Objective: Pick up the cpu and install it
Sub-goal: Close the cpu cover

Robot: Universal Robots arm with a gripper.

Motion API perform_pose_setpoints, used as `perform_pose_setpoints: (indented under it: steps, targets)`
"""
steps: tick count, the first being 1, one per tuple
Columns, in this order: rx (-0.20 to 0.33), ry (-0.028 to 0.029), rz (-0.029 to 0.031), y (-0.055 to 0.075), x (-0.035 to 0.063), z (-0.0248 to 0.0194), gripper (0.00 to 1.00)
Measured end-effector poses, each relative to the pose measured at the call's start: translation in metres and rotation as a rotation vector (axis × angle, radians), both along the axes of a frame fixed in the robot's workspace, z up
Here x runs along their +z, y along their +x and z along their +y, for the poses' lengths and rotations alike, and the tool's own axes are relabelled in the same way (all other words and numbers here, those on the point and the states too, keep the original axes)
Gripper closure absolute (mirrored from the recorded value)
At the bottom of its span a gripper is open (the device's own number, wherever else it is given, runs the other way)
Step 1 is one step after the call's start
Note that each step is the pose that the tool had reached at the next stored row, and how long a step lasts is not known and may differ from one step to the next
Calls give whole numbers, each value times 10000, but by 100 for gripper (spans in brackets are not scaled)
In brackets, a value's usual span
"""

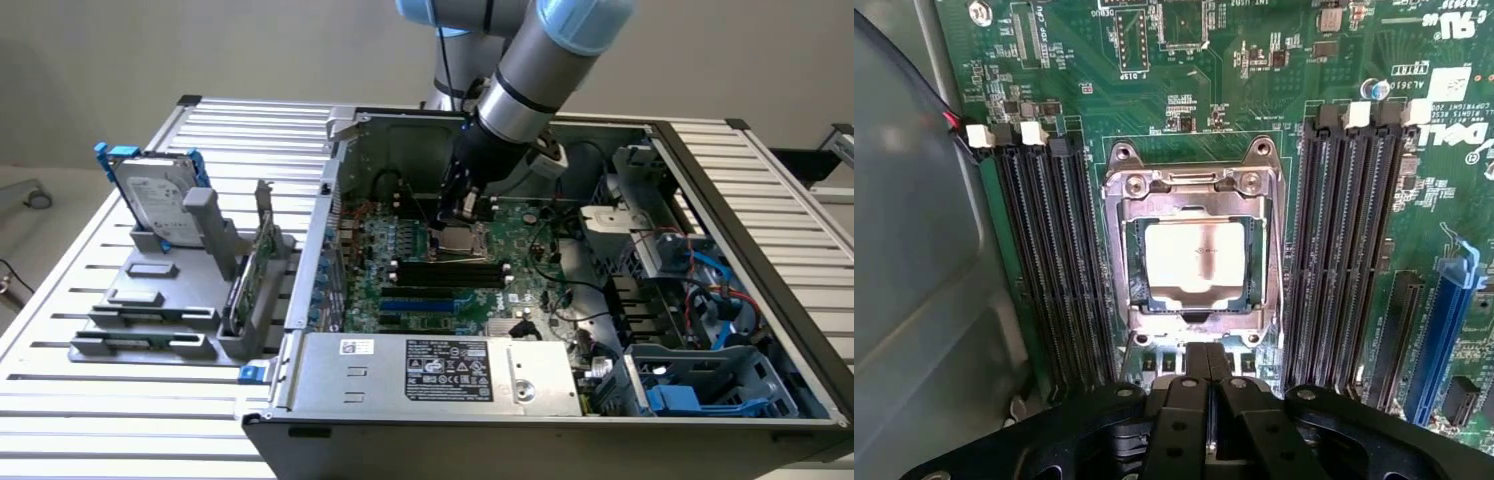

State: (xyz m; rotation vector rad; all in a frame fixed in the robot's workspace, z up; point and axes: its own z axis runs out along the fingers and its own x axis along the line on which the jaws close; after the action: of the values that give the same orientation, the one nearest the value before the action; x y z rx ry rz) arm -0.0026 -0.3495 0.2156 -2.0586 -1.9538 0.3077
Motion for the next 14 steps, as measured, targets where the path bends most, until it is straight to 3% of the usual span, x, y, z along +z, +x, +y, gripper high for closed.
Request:
perform_pose_setpoints:
  steps: [6, 14]
  targets:
    - [0, 29, 0, -29, -58, 0, 89]
    - [0, 165, 0, -37, -112, 0, 89]
